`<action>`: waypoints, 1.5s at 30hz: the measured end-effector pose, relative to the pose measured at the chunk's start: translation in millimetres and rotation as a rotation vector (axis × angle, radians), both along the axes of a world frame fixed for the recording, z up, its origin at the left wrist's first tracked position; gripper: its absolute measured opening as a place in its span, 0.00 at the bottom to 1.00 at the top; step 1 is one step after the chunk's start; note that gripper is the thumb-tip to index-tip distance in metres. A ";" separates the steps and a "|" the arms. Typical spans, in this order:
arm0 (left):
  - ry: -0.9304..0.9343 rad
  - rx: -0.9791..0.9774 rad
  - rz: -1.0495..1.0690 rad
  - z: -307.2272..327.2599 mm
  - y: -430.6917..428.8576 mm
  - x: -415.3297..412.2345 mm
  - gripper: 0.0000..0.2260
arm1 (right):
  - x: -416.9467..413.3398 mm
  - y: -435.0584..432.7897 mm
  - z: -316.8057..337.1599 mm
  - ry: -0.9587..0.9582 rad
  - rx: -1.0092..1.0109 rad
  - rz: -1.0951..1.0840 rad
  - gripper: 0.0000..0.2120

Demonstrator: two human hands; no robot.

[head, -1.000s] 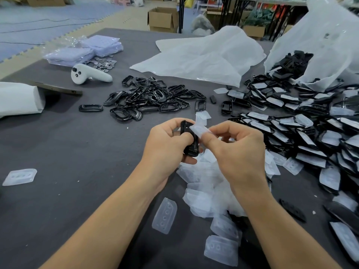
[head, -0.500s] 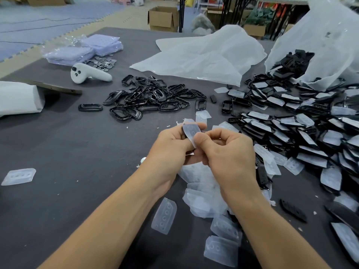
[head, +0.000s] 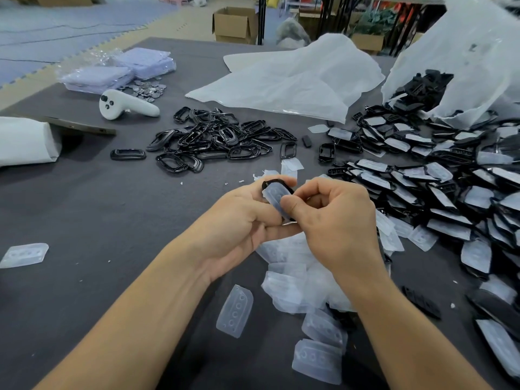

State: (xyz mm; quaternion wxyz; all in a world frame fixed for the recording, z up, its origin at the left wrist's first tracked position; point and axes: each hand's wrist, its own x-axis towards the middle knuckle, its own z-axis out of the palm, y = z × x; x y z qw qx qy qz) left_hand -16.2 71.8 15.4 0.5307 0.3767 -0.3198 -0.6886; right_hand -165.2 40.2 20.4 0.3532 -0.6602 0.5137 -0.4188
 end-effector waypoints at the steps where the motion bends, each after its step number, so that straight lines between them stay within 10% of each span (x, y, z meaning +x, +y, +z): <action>1: -0.004 0.001 -0.004 0.9 0.5 -0.4 0.27 | 0.3 0.4 -0.3 0.002 -0.011 -0.015 0.09; 25: -0.028 -0.019 0.104 -0.7 -1.0 -3.6 0.17 | 3.4 4.1 -3.3 0.185 -0.104 -0.150 0.14; 32: -0.033 -0.047 0.129 1.3 -2.3 -0.5 0.17 | 1.4 -2.6 -6.4 -0.120 0.045 0.077 0.03; 45: -0.504 0.031 0.174 3.1 -0.4 12.0 0.13 | -5.2 -6.4 -7.7 -0.047 -0.010 0.050 0.07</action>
